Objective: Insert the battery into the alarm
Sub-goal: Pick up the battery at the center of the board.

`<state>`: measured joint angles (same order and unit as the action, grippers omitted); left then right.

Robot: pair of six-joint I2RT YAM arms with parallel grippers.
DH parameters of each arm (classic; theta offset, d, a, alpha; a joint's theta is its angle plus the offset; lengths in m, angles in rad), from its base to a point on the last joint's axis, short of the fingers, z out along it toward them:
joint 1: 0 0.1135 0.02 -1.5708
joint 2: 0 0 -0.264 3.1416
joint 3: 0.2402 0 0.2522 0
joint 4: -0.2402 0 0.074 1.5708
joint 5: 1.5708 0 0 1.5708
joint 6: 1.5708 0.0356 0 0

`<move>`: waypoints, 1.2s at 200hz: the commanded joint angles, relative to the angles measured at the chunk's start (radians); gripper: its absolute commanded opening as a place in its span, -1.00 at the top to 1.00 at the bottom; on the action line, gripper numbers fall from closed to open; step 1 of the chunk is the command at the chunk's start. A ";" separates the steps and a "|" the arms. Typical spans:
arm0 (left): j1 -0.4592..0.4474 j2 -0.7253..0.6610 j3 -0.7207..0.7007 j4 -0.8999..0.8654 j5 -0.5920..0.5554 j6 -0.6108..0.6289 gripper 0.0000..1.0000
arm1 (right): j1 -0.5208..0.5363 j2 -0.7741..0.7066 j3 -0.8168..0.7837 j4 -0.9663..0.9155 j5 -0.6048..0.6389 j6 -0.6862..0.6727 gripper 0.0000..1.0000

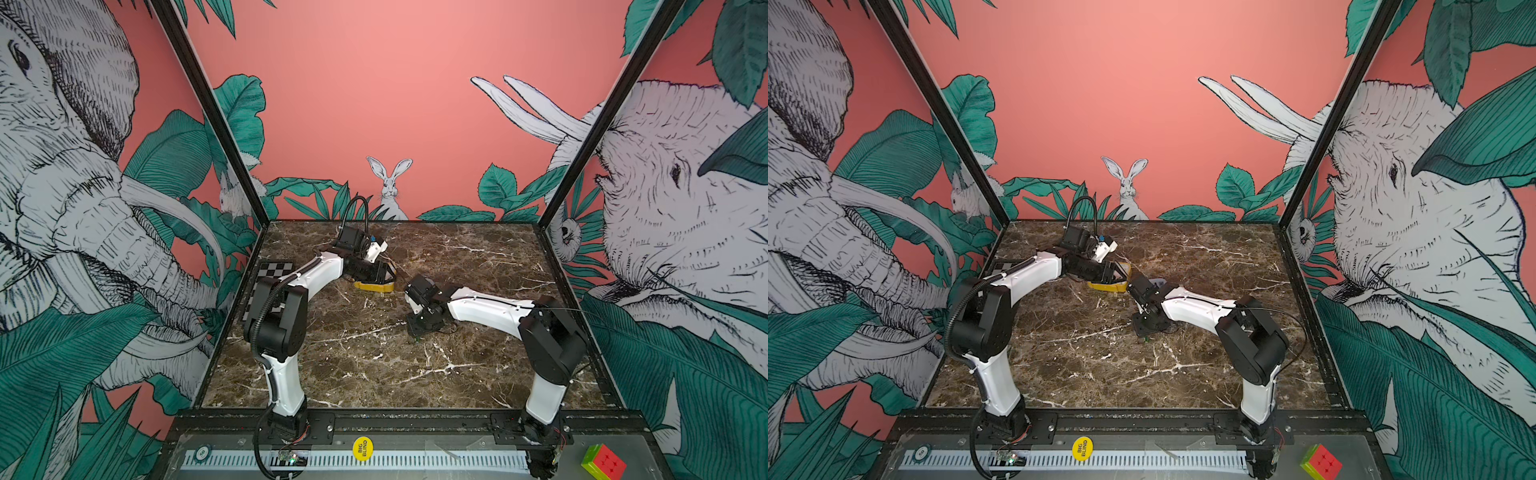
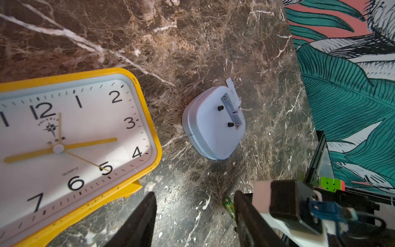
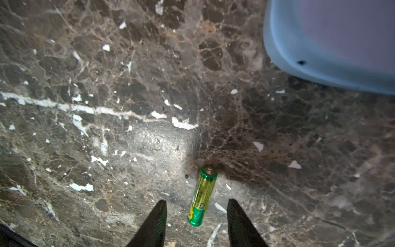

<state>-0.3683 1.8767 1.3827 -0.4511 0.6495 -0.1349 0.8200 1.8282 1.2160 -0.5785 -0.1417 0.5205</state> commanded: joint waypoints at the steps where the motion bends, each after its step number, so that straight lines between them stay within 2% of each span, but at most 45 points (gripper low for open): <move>1: -0.001 -0.056 -0.027 0.011 -0.001 0.007 -0.18 | 0.010 0.021 0.019 -0.042 0.029 0.030 0.12; 110: -0.001 -0.064 -0.051 -0.003 0.010 0.040 -0.16 | 0.019 0.100 0.060 -0.062 0.090 0.097 0.41; 162: -0.001 -0.048 -0.044 0.003 0.013 0.032 -0.14 | 0.024 0.107 0.084 -0.091 0.093 0.077 0.73; 172: -0.001 -0.042 -0.038 0.005 0.014 0.029 -0.14 | 0.024 0.096 0.088 -0.091 0.096 0.072 0.80; 200: -0.001 -0.033 -0.016 0.016 0.018 0.012 -0.13 | 0.020 0.018 0.089 -0.059 0.129 0.041 0.85; 240: -0.003 -0.033 0.019 0.061 0.020 -0.022 -0.12 | -0.077 -0.166 0.035 0.156 0.195 0.003 0.85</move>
<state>-0.3683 1.8629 1.3575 -0.4328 0.6548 -0.1345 0.8120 1.7996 1.2758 -0.5797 -0.0231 0.5587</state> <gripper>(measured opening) 0.560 0.126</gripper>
